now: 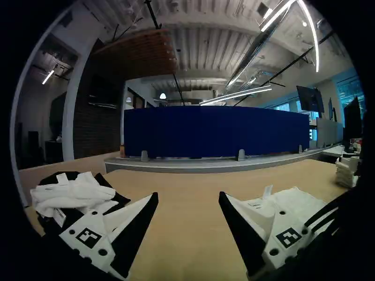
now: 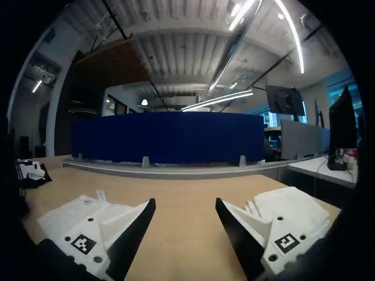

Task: Fold towel

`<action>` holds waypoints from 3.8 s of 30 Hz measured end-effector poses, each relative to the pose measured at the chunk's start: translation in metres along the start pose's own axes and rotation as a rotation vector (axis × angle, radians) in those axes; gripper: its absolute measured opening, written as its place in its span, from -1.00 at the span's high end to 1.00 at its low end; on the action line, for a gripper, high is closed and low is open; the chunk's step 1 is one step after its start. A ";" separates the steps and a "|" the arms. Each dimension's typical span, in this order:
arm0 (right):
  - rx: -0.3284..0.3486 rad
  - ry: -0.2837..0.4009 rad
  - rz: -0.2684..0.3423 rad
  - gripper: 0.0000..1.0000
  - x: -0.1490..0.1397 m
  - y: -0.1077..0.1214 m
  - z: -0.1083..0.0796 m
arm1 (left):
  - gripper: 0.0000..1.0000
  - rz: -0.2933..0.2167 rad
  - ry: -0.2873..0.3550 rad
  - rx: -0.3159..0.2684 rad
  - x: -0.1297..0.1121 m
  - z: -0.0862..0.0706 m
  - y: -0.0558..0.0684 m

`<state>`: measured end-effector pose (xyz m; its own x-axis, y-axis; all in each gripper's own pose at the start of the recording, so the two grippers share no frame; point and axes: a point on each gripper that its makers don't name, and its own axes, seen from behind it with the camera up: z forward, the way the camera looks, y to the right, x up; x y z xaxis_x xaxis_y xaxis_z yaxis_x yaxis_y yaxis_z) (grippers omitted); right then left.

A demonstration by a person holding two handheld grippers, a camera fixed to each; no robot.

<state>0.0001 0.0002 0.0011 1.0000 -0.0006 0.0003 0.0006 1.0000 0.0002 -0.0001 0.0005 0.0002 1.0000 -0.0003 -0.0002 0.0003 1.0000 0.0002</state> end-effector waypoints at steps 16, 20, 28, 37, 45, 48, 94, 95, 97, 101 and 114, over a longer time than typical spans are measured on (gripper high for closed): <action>0.001 0.000 0.000 -0.98 0.000 -0.001 0.000 | -0.91 0.000 0.000 -0.001 0.001 0.000 0.000; 0.001 0.000 0.000 -0.98 0.001 -0.001 0.000 | -0.92 0.001 0.000 0.000 0.001 0.001 0.000; 0.000 0.001 0.000 -0.98 0.002 -0.001 0.000 | -0.92 -0.001 0.002 0.006 0.000 0.000 -0.002; -0.003 0.002 0.004 -0.98 0.003 0.000 -0.001 | -0.92 0.002 0.021 0.009 0.007 0.002 -0.003; -0.012 0.023 0.024 -0.98 0.034 0.002 -0.002 | -0.92 0.005 0.018 0.000 0.026 0.004 0.001; -0.017 0.027 0.017 -0.98 0.051 0.005 -0.004 | -0.92 0.003 0.013 -0.006 0.041 0.005 0.003; 0.166 -0.134 -0.137 -0.98 0.201 -0.054 -0.015 | -0.92 0.022 -0.192 -0.201 0.180 -0.020 0.029; 0.184 -0.151 -0.146 -0.98 0.198 -0.057 -0.015 | -0.92 0.022 -0.204 -0.221 0.179 -0.020 0.033; 0.220 -0.179 -0.165 -0.98 0.192 -0.065 -0.017 | -0.92 0.032 -0.225 -0.255 0.176 -0.021 0.041; 0.285 -0.225 -0.201 -0.98 0.181 -0.080 -0.020 | -0.92 0.067 -0.256 -0.316 0.170 -0.025 0.055; 0.402 -0.326 -0.271 -0.98 0.133 -0.102 -0.034 | -0.92 0.130 -0.341 -0.371 0.124 -0.038 0.070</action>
<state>0.1327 -0.1013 -0.0326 0.9126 -0.3197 0.2549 0.1923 0.8858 0.4223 0.1237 0.0704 -0.0380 0.9351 0.1855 0.3019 -0.0619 0.9245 -0.3762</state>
